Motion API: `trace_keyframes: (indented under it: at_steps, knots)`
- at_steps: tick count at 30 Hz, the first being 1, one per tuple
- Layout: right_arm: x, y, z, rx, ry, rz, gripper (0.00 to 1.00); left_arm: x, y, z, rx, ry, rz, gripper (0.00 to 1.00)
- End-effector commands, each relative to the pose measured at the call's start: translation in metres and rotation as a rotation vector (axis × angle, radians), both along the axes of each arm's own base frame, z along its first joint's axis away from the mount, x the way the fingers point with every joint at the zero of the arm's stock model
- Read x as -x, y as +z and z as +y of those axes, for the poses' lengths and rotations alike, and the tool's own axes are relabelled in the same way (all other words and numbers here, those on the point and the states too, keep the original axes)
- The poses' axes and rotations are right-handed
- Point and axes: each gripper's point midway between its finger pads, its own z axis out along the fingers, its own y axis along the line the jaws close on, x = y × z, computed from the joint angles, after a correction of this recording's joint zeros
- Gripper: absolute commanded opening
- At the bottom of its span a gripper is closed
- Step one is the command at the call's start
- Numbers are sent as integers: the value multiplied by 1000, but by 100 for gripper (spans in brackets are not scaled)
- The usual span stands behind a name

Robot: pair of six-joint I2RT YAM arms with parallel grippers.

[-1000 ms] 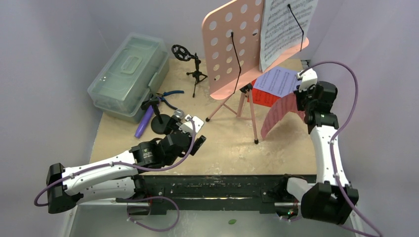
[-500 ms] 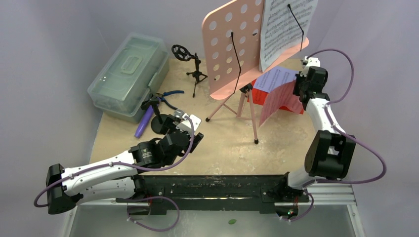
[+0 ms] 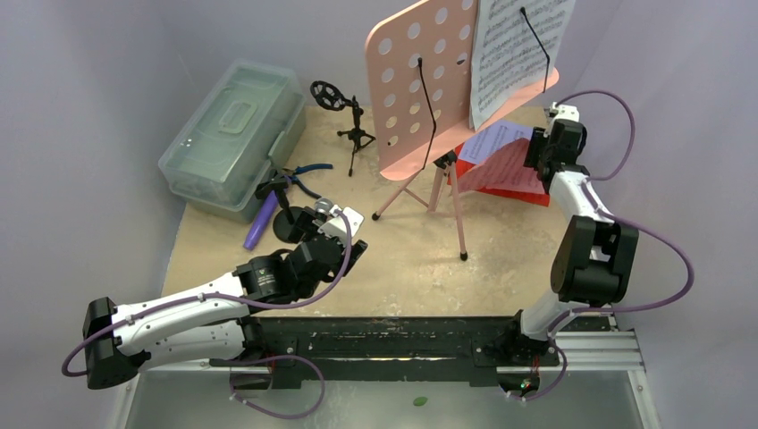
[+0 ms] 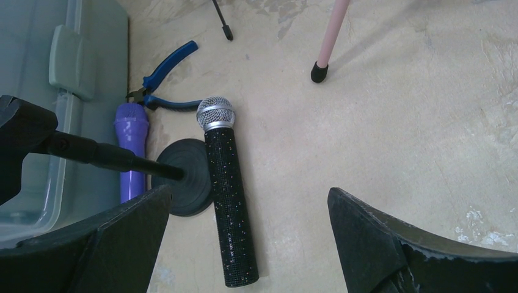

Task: Pack up the instrument practice props
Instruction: Place the sheet music at the center of the board.

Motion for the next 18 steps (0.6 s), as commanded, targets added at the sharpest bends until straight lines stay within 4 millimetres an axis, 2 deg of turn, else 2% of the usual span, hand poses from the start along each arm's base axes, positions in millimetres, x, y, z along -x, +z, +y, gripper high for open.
trace_keyframes:
  at_steps: [1,2,6,13,18]
  knots:
    - [-11,30,-9,34,-35,-104,60,-3,3,2,4,6,-13,99]
    - [-9,28,-9,34,-34,-103,65,-3,4,1,6,6,-13,99]
    - [-5,31,-7,34,-28,-111,77,-3,4,2,5,6,-13,99]
    - [8,39,7,8,30,-137,83,-4,4,3,8,9,-12,100]
    - [18,46,1,-4,35,-157,88,-4,4,4,8,12,-12,99]
